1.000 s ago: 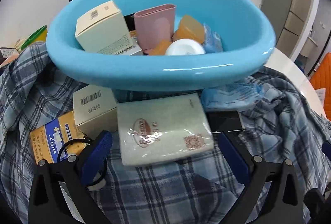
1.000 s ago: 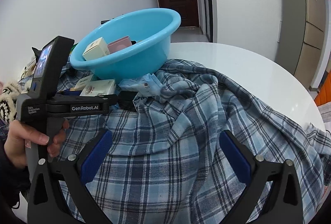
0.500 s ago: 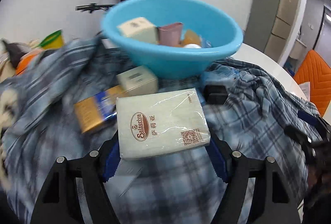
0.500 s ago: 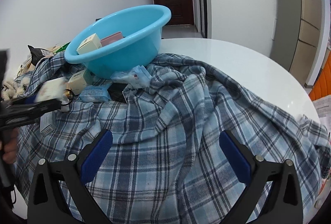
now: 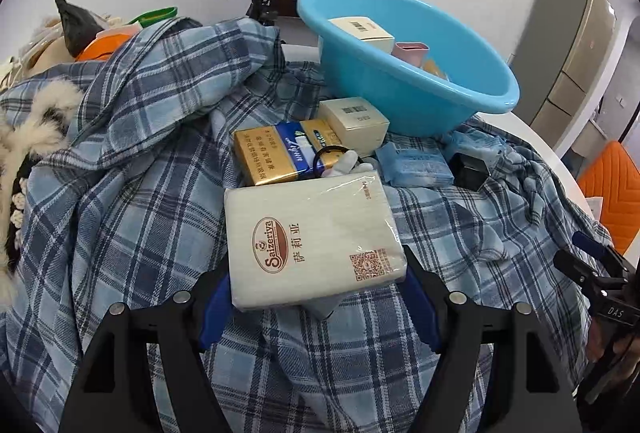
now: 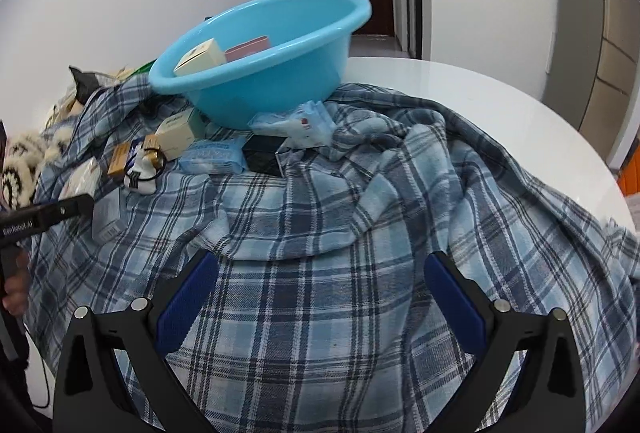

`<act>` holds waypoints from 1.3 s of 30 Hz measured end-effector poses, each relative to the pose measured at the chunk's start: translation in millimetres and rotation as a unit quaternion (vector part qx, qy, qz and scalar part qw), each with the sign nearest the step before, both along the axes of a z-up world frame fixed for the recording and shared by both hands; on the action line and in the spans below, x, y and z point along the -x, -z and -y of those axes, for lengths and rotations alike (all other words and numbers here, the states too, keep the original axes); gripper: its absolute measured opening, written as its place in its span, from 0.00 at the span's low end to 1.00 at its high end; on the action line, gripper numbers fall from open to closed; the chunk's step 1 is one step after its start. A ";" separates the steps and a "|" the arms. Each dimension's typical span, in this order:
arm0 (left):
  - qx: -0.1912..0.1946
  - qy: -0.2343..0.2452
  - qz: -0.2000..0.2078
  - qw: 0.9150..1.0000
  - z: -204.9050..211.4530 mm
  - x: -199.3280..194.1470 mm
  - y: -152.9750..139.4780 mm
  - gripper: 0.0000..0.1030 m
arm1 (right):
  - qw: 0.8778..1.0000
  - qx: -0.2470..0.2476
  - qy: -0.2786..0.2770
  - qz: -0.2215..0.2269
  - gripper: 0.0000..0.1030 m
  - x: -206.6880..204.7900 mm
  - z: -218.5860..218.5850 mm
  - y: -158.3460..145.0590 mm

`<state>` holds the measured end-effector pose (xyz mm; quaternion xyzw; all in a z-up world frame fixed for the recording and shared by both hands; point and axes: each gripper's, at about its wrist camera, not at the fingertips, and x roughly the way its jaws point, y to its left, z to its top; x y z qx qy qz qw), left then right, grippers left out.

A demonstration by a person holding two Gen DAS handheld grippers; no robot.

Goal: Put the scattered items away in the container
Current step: 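Lift the tissue pack with the left tool while the right tool grasps the black hair tie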

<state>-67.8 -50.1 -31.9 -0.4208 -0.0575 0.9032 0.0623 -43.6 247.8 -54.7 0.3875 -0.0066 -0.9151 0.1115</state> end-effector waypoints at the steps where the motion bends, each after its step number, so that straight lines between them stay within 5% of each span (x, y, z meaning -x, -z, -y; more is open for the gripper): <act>1: 0.002 0.005 -0.002 1.000 -3.3 -0.2 -0.5 0.74 | 1.000 -0.002 -0.005 0.004 1.00 1.4 2.2 -0.5; 12: 0.005 0.021 -0.002 1.000 -24.4 2.8 8.1 0.74 | 0.996 -0.025 -0.085 0.022 1.00 12.4 33.6 -19.3; 24: 0.027 0.008 0.003 1.000 -2.6 -16.4 13.2 0.74 | 0.979 0.051 -0.189 0.057 0.98 70.4 115.0 -23.4; 30: 0.019 0.004 0.008 1.000 5.8 -19.2 16.3 0.74 | 0.971 0.021 -0.231 0.063 0.84 90.8 165.9 -9.2; 39: 0.009 0.005 0.009 1.000 10.2 -21.1 15.9 0.74 | 0.966 0.015 -0.244 0.089 0.80 114.5 203.5 20.8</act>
